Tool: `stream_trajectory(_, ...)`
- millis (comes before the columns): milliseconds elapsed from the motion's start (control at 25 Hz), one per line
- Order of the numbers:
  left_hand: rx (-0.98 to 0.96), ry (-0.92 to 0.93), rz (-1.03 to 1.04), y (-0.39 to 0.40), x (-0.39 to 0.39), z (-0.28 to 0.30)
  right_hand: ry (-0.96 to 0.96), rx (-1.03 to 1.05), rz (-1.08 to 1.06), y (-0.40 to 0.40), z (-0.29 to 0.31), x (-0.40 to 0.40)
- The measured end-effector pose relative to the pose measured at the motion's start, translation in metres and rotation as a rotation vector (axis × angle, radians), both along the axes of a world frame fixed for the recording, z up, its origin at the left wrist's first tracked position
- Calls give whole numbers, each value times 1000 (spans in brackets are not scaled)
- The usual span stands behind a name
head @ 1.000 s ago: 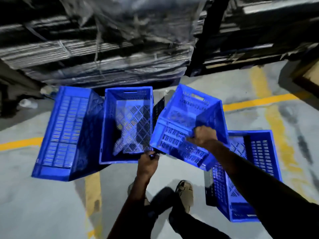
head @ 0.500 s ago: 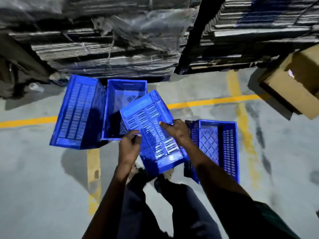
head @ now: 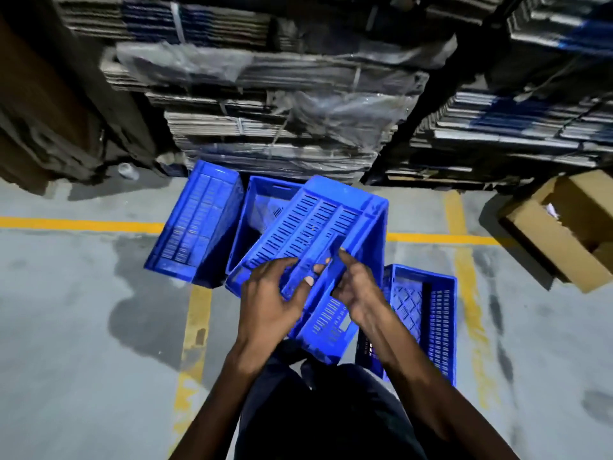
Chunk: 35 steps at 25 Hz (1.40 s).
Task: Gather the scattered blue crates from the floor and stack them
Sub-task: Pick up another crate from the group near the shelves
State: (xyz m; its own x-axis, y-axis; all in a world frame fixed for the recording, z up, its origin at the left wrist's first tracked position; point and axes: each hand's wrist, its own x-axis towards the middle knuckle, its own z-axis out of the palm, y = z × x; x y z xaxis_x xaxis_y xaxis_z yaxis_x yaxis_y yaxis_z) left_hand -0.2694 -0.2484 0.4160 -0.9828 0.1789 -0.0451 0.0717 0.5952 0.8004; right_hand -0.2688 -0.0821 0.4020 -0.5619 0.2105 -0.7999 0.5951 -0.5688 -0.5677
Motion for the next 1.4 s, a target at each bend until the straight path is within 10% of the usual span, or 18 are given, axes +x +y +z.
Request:
stream_trajectory(320,-578,94,-38,-26,2,22,92,41,147,-28,53,-16)
stream_trajectory(520,-521,302,176,-37,-15,37,213,81,347,-35,89,-32)
stream_trajectory(720,-470,343,260,-31,-18,49,547,1067,926,2,118,-53)
stream_trajectory(960,-523,474,456,8,28,82,1148,1729,1440,38,124,-63)
stream_trajectory(1400,-786,326,718,2,181,87,1563,1376,1526,-19,91,33)
